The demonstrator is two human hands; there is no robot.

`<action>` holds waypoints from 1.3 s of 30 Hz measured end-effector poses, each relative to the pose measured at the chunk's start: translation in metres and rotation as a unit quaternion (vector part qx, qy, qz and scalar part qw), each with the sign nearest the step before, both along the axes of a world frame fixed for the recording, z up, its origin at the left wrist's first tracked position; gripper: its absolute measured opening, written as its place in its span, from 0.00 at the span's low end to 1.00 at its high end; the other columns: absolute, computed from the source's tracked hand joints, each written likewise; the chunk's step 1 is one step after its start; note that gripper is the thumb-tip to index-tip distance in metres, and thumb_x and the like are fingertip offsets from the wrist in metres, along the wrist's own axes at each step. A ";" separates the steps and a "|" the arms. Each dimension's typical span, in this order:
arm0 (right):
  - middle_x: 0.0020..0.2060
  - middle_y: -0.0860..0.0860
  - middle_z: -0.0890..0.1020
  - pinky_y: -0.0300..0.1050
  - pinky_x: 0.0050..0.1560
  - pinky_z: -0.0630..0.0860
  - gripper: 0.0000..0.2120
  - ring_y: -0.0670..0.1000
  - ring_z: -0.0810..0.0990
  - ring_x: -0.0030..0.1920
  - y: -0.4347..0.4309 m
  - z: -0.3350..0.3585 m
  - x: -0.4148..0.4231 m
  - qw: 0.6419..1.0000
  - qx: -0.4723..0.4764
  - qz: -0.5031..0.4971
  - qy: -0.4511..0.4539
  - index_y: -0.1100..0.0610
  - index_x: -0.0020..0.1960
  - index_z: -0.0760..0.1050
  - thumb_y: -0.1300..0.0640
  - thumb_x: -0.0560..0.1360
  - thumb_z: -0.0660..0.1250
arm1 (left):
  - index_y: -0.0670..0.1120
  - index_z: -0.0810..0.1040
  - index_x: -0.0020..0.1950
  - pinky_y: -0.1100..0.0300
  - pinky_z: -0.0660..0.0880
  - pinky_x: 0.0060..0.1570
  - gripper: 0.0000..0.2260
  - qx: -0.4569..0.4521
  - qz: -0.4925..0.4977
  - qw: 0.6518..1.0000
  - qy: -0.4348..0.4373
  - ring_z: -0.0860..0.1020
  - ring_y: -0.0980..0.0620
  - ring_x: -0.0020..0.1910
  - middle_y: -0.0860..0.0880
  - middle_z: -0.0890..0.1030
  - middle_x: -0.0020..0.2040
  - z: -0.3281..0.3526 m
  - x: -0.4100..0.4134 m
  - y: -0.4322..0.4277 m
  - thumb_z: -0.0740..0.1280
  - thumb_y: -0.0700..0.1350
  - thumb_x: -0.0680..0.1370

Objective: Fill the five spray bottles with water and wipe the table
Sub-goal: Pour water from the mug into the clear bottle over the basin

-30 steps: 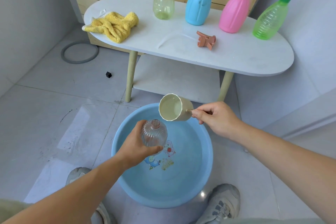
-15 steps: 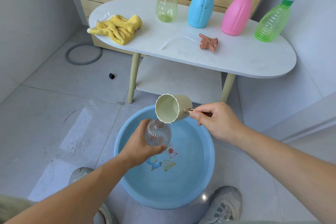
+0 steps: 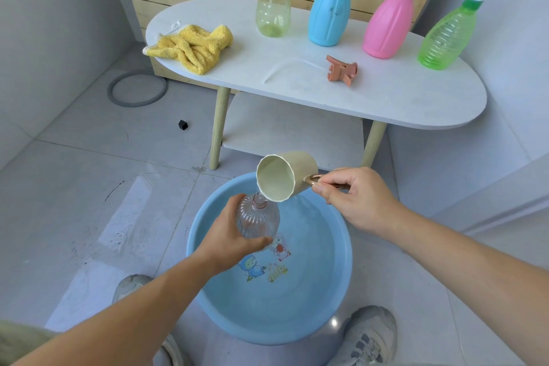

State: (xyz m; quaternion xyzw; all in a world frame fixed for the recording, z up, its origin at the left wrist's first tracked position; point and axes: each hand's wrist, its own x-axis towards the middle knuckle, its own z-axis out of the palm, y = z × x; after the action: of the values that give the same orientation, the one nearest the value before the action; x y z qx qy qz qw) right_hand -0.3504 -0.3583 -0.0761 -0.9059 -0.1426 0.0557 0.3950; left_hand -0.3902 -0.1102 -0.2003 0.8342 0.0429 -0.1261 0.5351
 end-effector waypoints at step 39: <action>0.29 0.51 0.73 0.41 0.45 0.70 0.17 0.52 0.74 0.40 0.000 0.001 0.006 0.991 -0.071 0.053 -0.101 0.58 0.34 0.75 0.48 0.75 0.65 | 0.59 0.64 0.71 0.53 0.78 0.60 0.42 0.020 -0.001 1.000 0.000 0.77 0.55 0.61 0.59 0.76 0.63 -0.002 0.000 0.001 0.82 0.56 0.62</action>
State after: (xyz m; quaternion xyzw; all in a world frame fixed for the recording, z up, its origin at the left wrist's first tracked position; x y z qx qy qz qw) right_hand -0.3448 -0.3578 -0.0749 -0.9239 -0.2250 -0.0051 0.3095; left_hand -0.3902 -0.1090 -0.2022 0.8446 0.0442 -0.1261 0.5185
